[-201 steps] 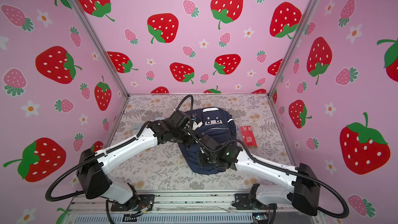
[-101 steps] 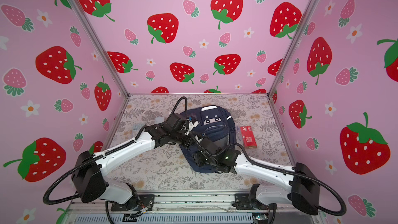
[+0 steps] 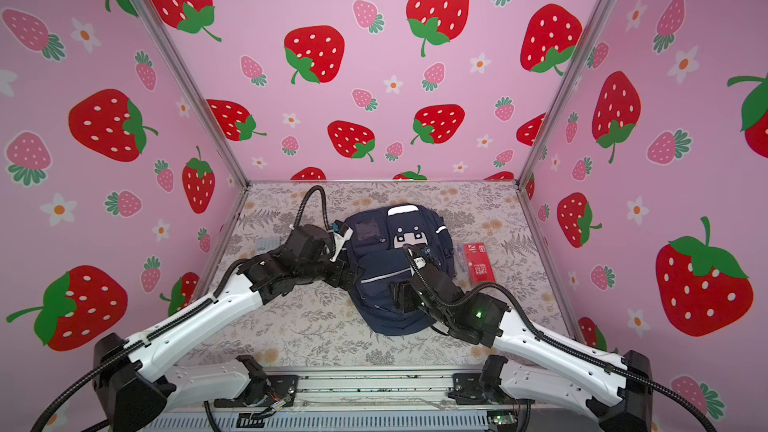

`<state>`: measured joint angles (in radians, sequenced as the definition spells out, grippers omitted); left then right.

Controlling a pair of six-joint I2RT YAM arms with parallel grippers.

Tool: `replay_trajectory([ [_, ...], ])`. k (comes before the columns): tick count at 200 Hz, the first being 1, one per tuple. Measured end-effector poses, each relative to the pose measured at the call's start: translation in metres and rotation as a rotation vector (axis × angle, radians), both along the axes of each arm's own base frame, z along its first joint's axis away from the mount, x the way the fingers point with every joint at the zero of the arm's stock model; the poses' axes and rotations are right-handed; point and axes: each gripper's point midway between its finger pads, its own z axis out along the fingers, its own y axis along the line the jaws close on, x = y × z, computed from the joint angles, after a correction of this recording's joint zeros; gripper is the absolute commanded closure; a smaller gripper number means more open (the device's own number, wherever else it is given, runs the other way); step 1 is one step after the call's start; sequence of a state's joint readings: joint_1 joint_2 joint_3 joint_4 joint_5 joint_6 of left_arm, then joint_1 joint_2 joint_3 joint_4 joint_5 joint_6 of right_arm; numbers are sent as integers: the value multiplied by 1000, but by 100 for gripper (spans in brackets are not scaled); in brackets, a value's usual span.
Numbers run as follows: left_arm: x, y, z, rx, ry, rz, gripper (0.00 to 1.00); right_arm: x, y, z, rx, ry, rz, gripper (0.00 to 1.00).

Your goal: Pack the student bag

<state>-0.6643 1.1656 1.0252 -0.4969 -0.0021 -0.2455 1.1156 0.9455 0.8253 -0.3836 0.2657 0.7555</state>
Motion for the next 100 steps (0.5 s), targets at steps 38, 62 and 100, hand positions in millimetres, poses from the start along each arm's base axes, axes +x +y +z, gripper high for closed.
replay_trajectory([
  [38,40,93,-38,39,107,352,1,28,-5,8,-13,-15,-48,34],
  [62,57,127,-94,108,273,472,1,47,-9,3,-12,2,-60,33],
  [100,73,129,-143,207,425,479,1,71,-13,-13,-4,65,-47,31],
])
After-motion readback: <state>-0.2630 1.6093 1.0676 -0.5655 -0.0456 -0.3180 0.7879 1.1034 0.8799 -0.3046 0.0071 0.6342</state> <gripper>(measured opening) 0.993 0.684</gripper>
